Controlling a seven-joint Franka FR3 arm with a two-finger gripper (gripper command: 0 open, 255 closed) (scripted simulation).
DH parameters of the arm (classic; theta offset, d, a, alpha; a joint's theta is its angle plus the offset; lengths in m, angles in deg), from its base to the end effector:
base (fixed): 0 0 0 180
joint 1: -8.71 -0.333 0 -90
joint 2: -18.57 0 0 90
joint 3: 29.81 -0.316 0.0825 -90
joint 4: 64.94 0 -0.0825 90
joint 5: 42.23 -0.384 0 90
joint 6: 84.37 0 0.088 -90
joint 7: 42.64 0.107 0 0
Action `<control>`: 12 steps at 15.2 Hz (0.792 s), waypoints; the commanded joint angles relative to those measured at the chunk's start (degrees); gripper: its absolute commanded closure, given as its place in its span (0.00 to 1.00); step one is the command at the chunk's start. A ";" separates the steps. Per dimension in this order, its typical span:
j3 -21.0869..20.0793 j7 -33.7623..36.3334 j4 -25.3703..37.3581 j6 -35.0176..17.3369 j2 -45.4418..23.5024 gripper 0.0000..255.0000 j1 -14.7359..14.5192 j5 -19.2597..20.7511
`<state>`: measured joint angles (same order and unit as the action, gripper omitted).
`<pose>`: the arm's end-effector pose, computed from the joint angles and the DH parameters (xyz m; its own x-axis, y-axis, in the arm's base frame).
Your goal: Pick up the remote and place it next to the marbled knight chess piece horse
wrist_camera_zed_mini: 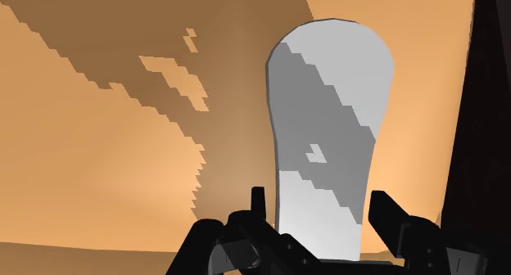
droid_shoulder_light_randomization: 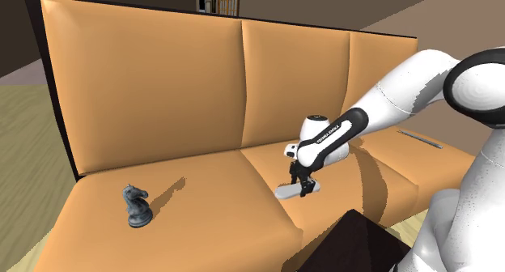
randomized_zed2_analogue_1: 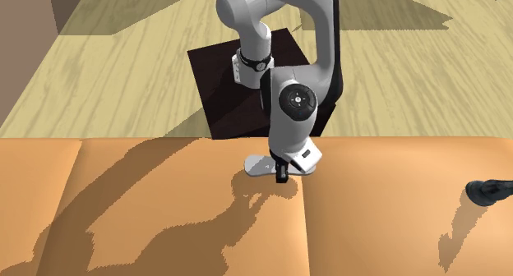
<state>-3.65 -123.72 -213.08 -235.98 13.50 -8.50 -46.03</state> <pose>0.4365 -0.0739 0.2296 0.3609 0.9325 -0.0111 0.9324 -0.3610 -0.0160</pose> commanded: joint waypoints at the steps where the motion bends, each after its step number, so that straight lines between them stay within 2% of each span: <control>1: 0.44 1.23 0.09 1.63 1.74 1.00 -0.17 1.71; 12: 0.70 6.24 1.46 11.33 10.96 1.00 0.28 8.68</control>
<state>-2.88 -117.77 -211.89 -225.49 23.85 -8.26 -37.71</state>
